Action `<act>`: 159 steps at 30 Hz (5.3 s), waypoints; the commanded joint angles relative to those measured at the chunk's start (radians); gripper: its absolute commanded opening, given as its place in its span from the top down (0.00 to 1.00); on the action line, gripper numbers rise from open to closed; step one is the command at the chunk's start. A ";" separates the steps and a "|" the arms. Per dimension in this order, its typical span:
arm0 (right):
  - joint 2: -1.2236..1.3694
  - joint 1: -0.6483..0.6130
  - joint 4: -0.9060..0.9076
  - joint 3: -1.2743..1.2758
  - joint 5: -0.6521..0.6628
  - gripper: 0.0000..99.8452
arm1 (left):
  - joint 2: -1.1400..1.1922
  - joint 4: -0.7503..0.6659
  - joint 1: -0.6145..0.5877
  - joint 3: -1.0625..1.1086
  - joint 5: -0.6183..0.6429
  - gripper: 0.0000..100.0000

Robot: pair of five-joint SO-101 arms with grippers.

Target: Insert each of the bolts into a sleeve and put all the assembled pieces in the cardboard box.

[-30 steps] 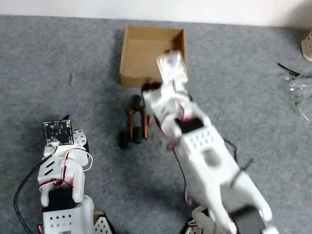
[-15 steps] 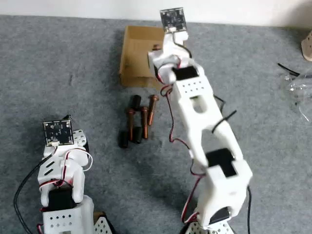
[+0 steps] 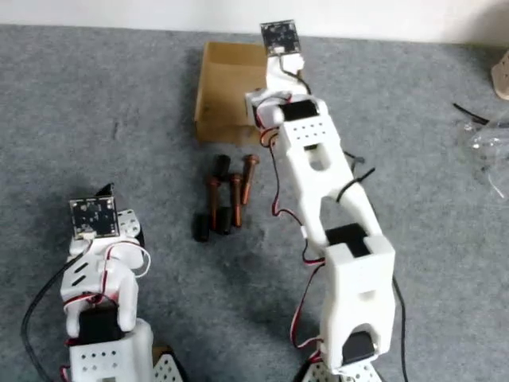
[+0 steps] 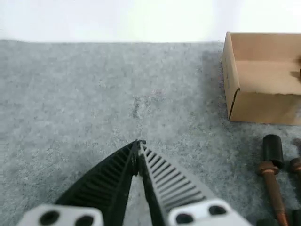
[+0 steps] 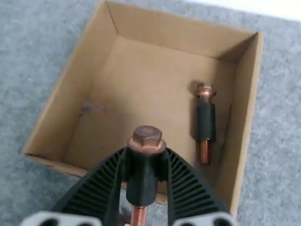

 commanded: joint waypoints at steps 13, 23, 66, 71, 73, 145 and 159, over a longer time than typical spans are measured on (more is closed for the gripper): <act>0.022 0.018 0.008 -0.117 0.009 0.99 | -0.004 -0.026 -0.005 -0.004 0.006 0.99; 0.096 0.048 0.008 -0.260 0.006 0.99 | -0.004 -0.026 0.016 -0.004 0.003 0.99; 0.292 0.084 0.114 -0.338 -0.086 0.63 | -0.004 -0.026 0.021 -0.002 0.003 0.99; 0.223 0.084 0.209 -0.420 -0.087 0.63 | -0.004 -0.028 0.021 -0.001 0.003 0.99; 0.186 0.084 0.265 -0.464 -0.087 0.63 | -0.004 -0.028 0.021 -0.001 0.003 0.99; -1.023 0.058 1.024 -0.951 -0.086 0.63 | -0.004 -0.057 0.058 0.035 -0.046 0.99; -1.560 0.056 1.020 -0.039 -0.086 0.63 | -0.004 -0.055 0.058 0.036 -0.046 0.99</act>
